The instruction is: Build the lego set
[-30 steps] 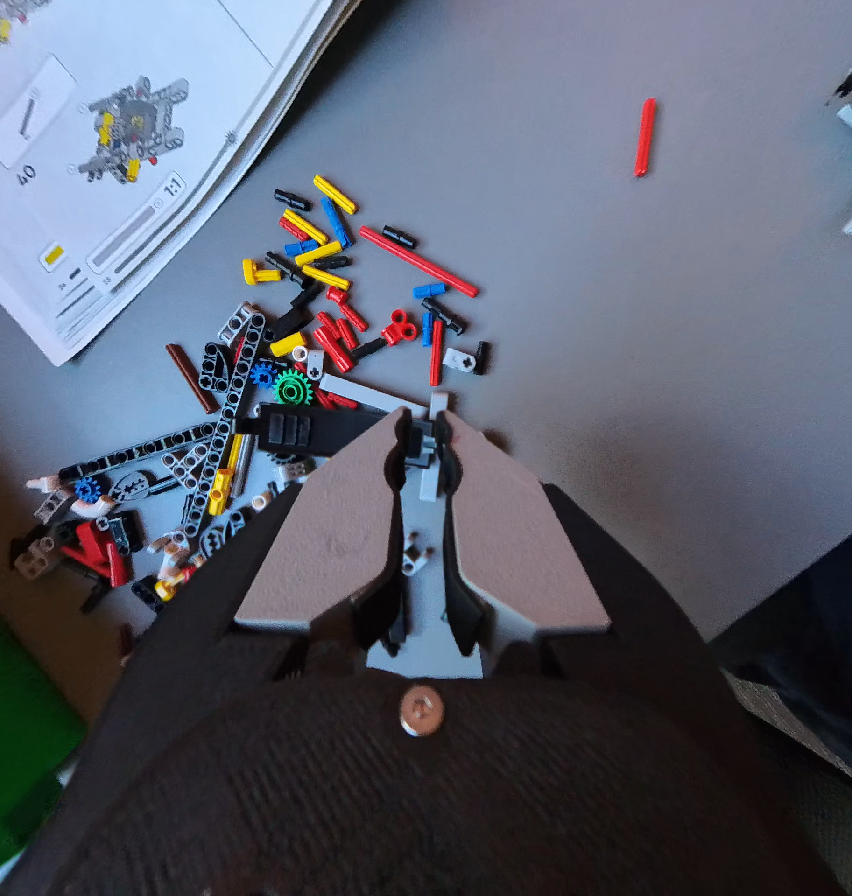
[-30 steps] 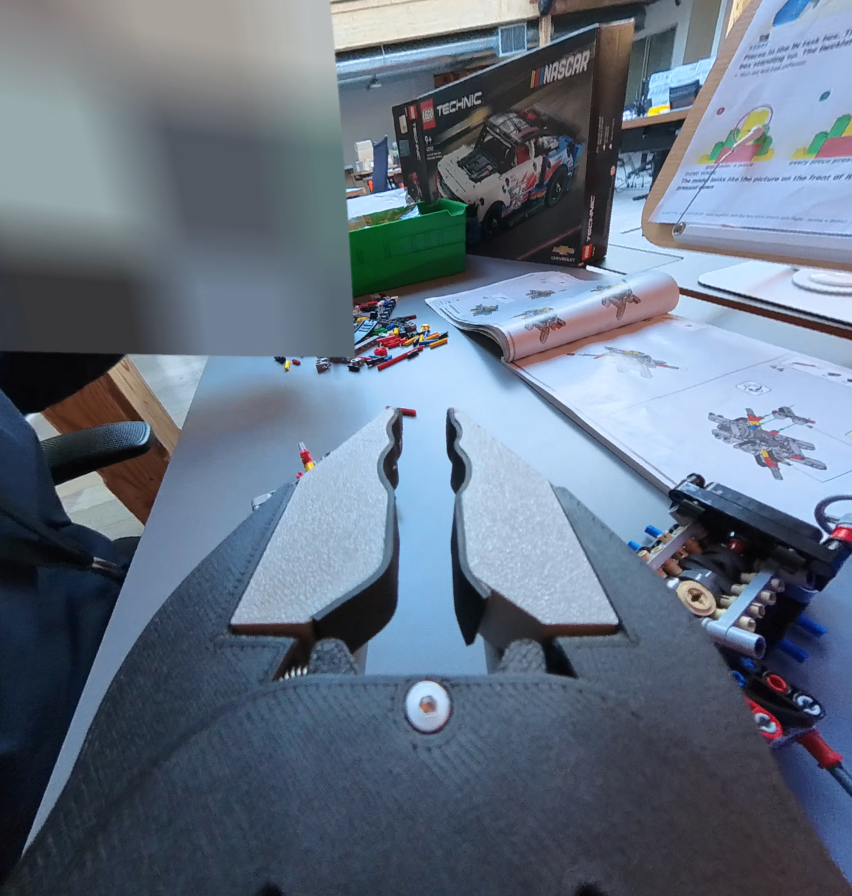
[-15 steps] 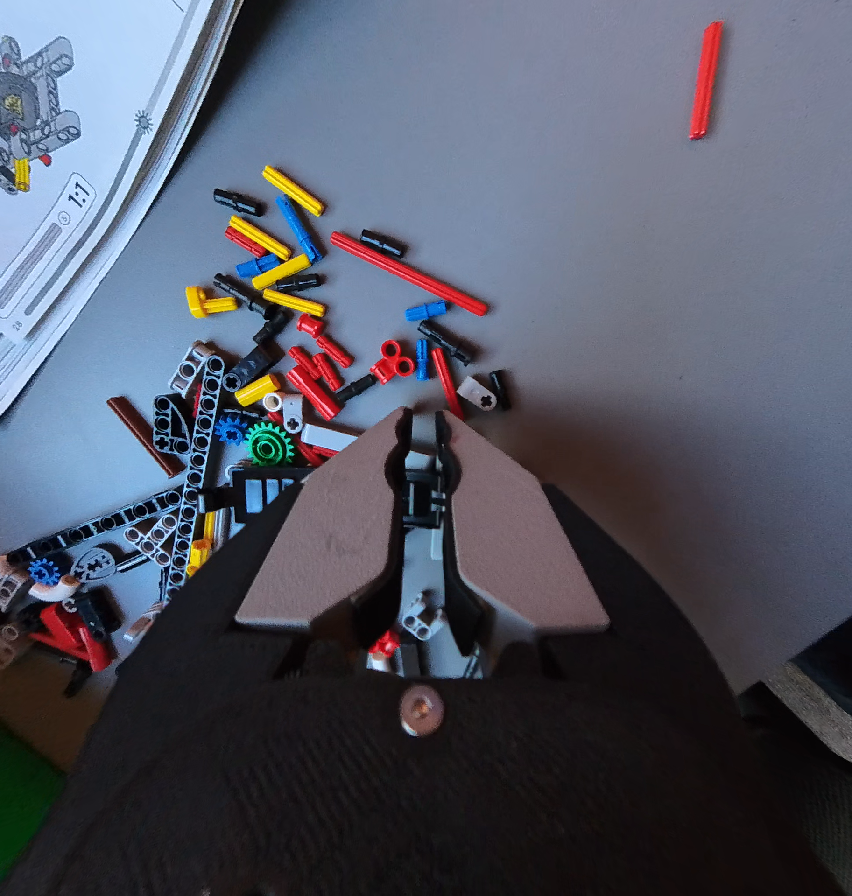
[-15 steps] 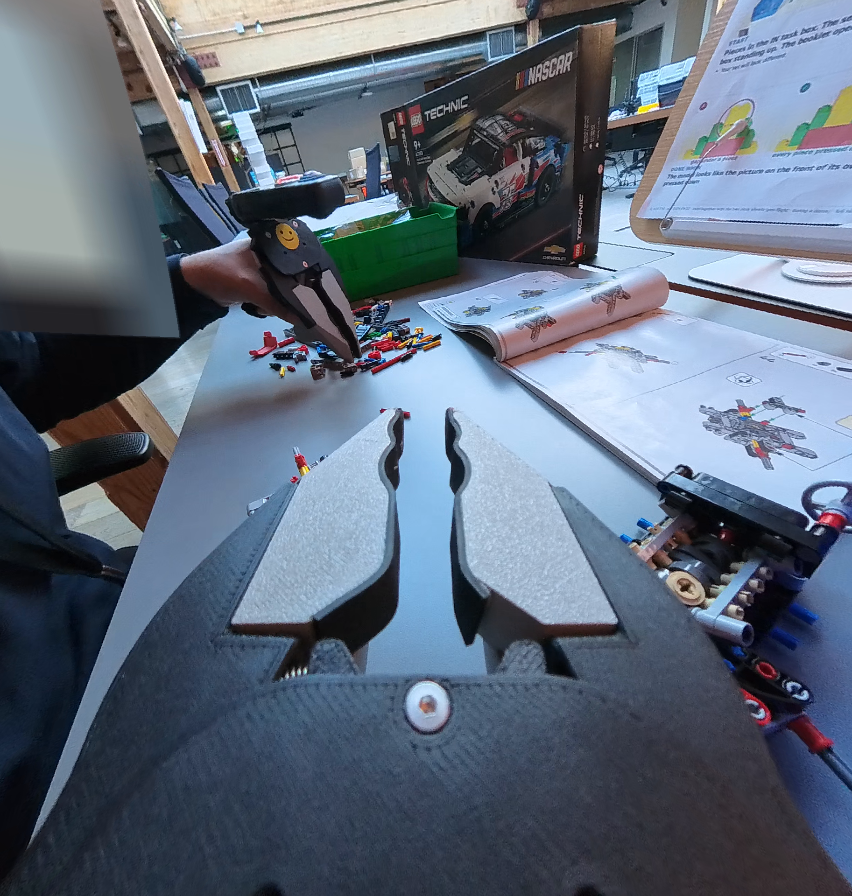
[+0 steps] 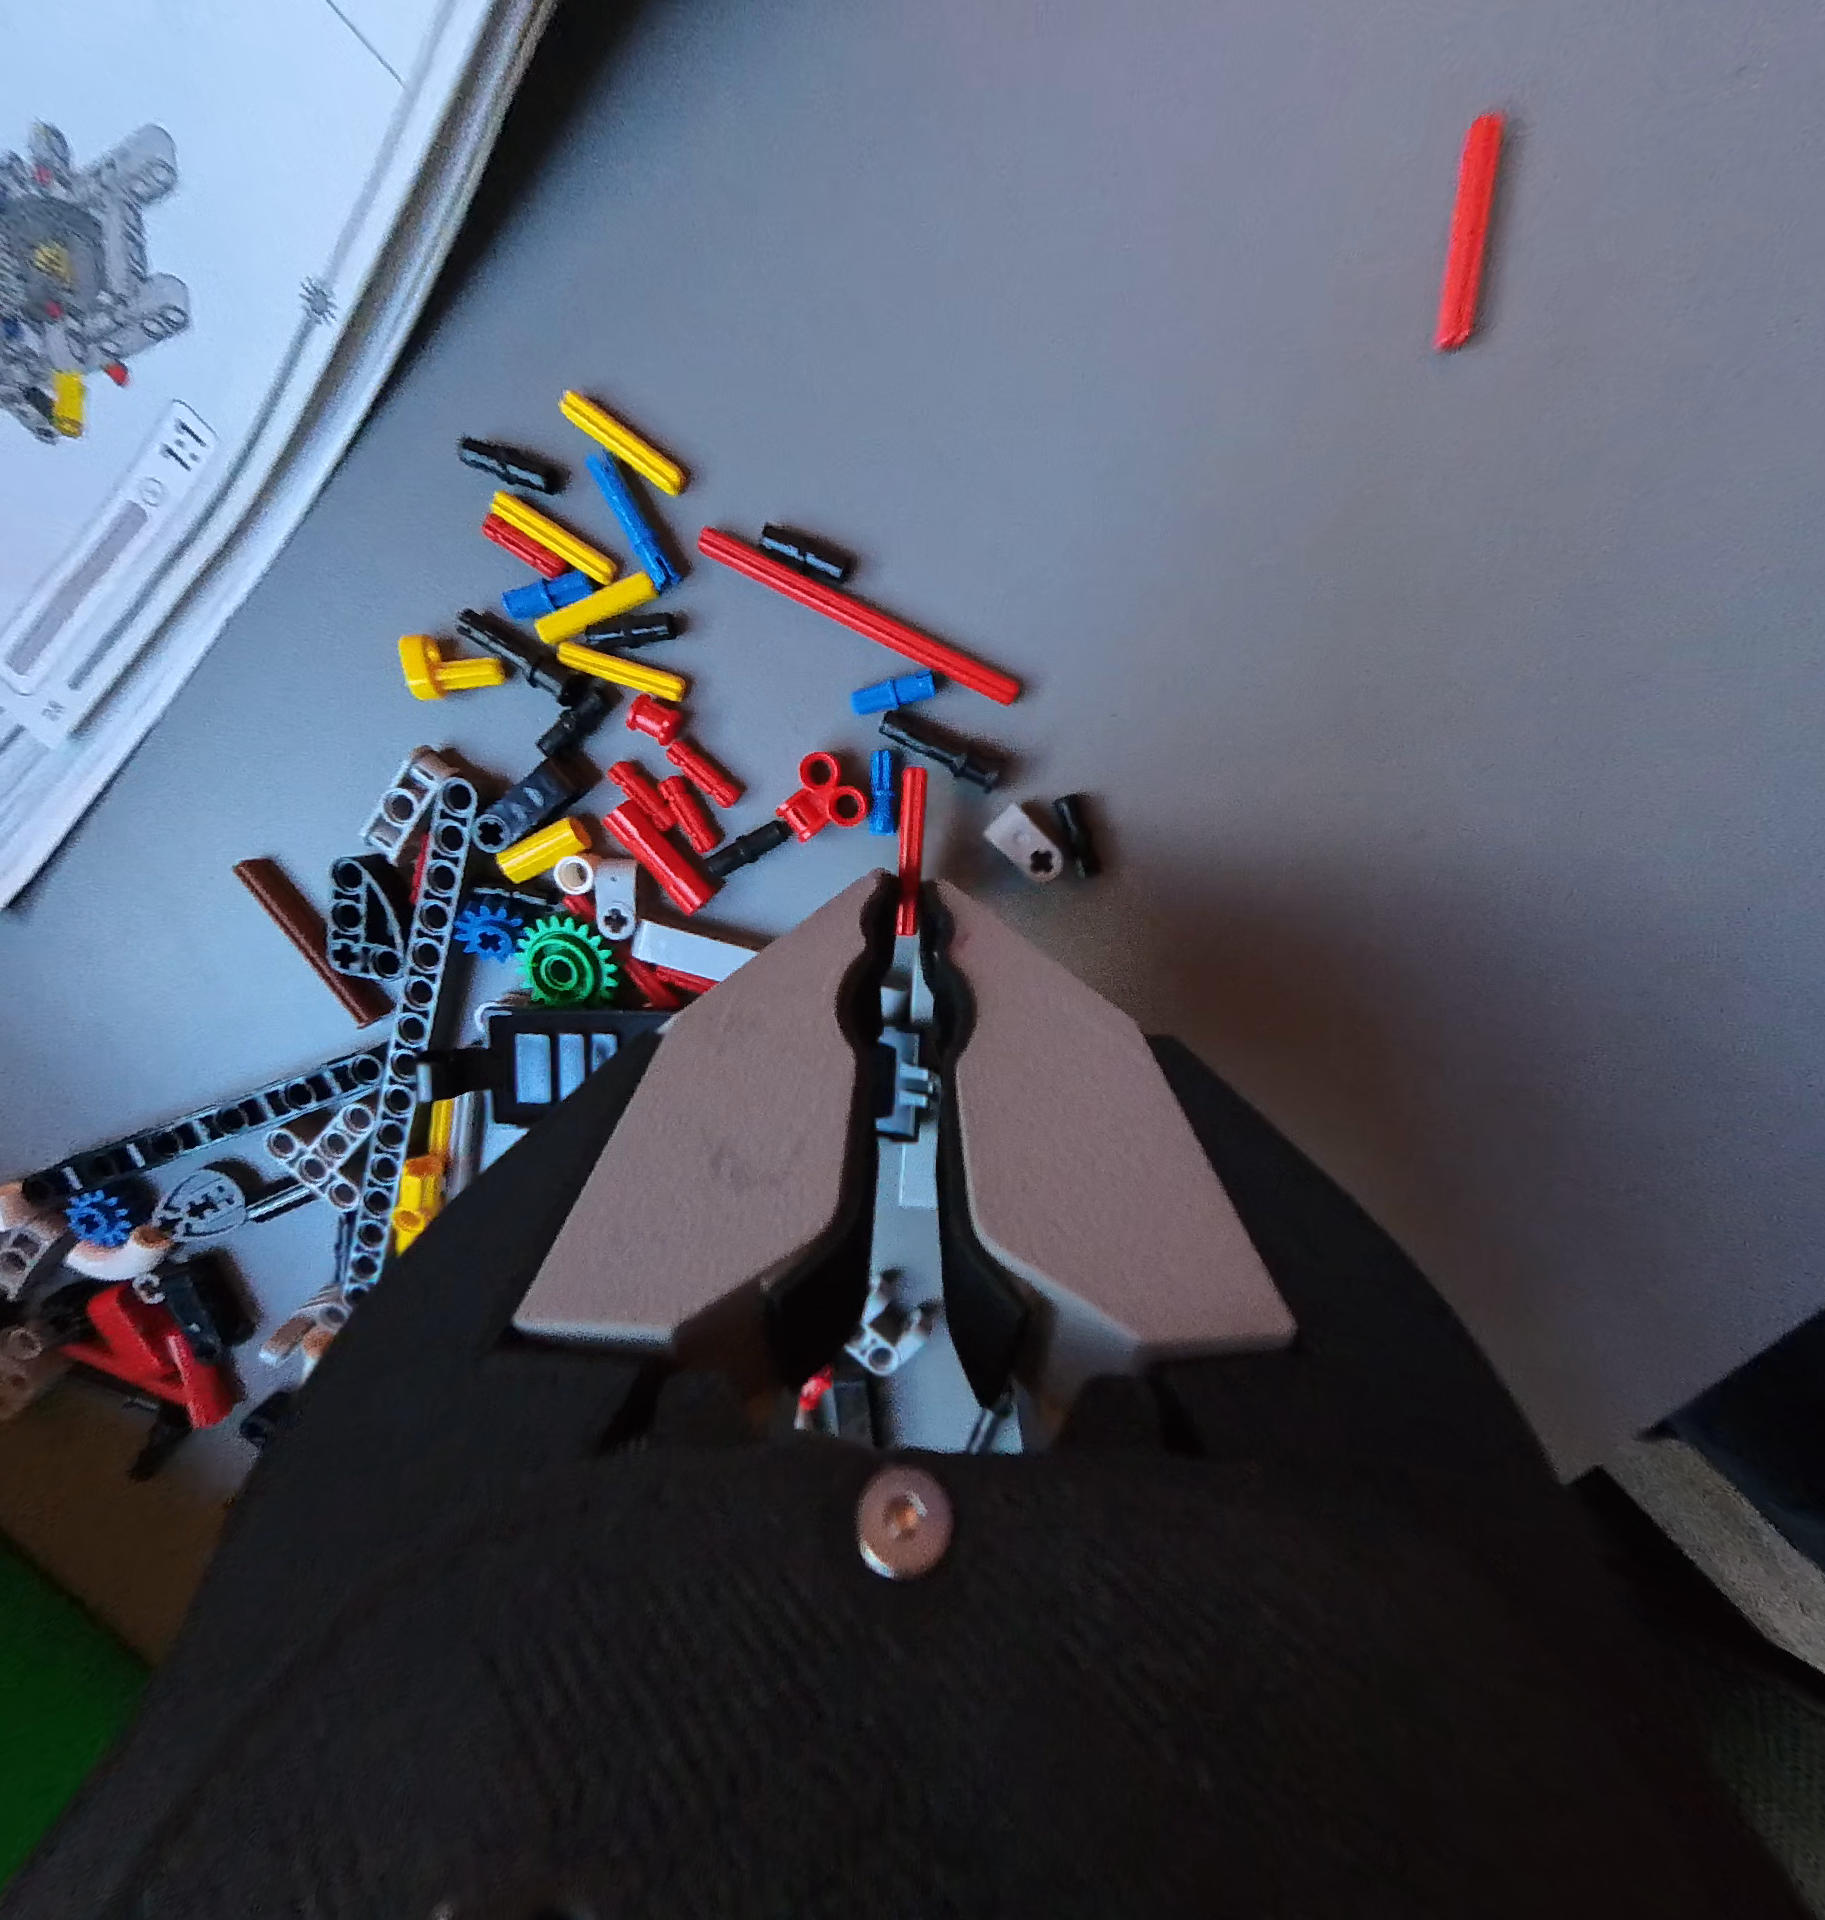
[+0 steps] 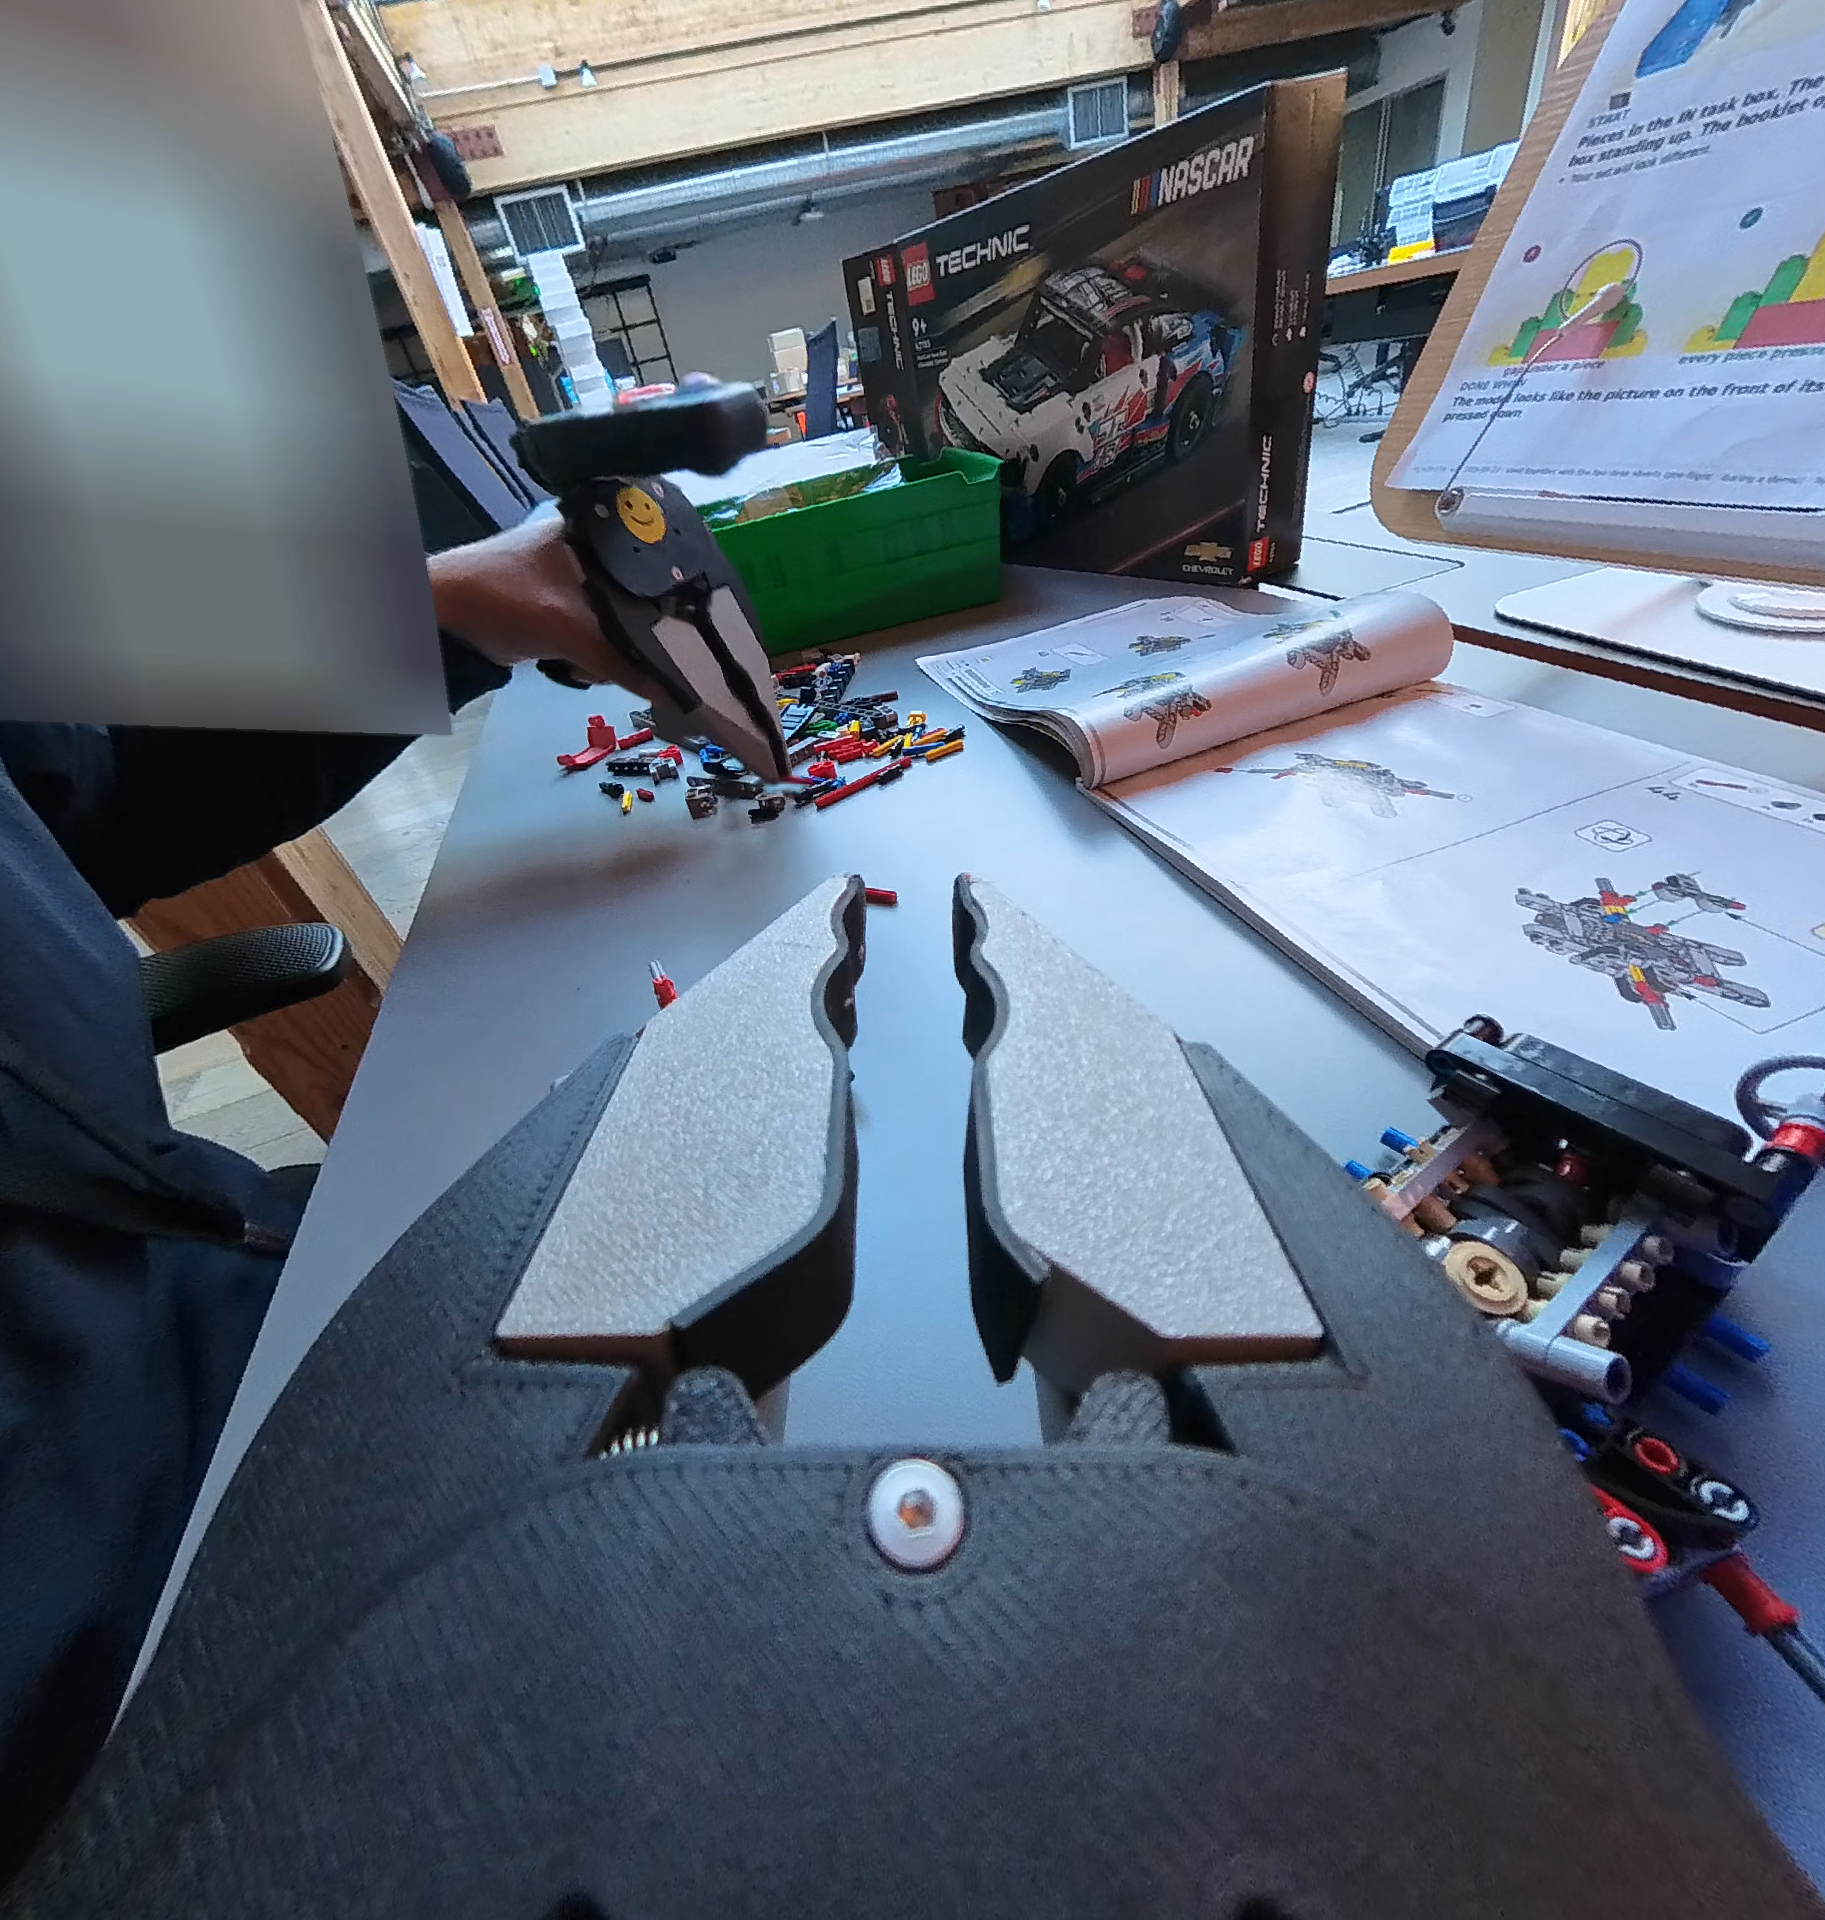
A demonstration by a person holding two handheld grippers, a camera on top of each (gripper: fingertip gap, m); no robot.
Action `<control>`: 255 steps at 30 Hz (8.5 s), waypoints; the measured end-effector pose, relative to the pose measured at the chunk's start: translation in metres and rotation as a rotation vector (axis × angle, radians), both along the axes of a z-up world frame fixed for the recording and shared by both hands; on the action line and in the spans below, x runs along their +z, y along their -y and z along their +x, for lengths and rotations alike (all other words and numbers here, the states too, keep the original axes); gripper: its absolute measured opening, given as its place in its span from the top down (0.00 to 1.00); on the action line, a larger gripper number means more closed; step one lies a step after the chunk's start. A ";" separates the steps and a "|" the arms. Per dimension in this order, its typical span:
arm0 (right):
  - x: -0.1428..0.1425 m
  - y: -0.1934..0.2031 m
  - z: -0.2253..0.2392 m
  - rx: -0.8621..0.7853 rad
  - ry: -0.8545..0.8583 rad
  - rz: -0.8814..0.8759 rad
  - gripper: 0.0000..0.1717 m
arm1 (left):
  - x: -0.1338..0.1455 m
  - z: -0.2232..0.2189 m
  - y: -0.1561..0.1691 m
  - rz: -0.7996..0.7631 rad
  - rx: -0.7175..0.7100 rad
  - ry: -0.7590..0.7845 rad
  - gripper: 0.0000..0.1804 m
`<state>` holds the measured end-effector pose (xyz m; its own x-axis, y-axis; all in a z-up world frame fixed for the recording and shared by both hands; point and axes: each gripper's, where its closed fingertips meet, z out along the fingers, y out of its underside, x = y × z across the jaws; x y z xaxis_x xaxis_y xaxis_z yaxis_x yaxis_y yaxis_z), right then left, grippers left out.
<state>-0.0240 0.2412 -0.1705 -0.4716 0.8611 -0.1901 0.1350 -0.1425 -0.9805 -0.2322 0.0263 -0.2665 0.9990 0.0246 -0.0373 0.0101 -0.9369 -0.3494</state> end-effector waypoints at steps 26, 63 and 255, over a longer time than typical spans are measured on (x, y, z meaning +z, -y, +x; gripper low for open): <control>0.003 0.004 0.002 0.011 -0.014 0.020 0.92 | -0.007 0.126 -0.092 0.145 -0.266 0.123 0.96; -0.082 -0.097 0.027 -0.748 0.557 0.428 0.54 | 0.077 0.083 -0.158 0.824 -0.202 0.231 0.87; -0.005 0.041 -0.074 0.028 0.019 0.043 0.88 | 0.012 0.025 -0.009 0.427 0.314 0.140 0.88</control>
<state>-0.0977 0.2003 -0.1754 -0.4920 0.8553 -0.1625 0.1571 -0.0964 -0.9829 -0.2072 0.0349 -0.2544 0.9359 0.3063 0.1738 0.3399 -0.6569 -0.6730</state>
